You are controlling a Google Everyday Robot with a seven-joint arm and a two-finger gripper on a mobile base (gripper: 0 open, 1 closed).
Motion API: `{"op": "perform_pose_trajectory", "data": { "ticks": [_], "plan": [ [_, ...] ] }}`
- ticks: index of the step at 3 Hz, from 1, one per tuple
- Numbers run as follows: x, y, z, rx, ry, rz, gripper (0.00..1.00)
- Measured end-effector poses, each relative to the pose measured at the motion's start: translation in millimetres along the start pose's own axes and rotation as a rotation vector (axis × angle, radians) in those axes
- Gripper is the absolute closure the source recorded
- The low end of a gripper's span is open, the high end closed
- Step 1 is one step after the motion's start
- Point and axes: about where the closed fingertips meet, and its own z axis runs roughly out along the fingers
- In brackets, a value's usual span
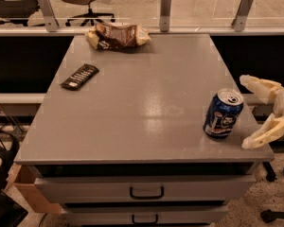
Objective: Move pepsi can near brown chip bag
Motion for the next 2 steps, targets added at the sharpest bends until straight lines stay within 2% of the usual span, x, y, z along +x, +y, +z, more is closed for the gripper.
{"op": "perform_pose_trajectory", "data": {
  "ticks": [1, 2],
  "plan": [
    [5.5, -3.2, 12.9, -0.002, -0.066, 0.039, 0.00],
    [3.9, 0.2, 27.9, -0.029, -0.113, 0.058, 0.00]
  ]
}}
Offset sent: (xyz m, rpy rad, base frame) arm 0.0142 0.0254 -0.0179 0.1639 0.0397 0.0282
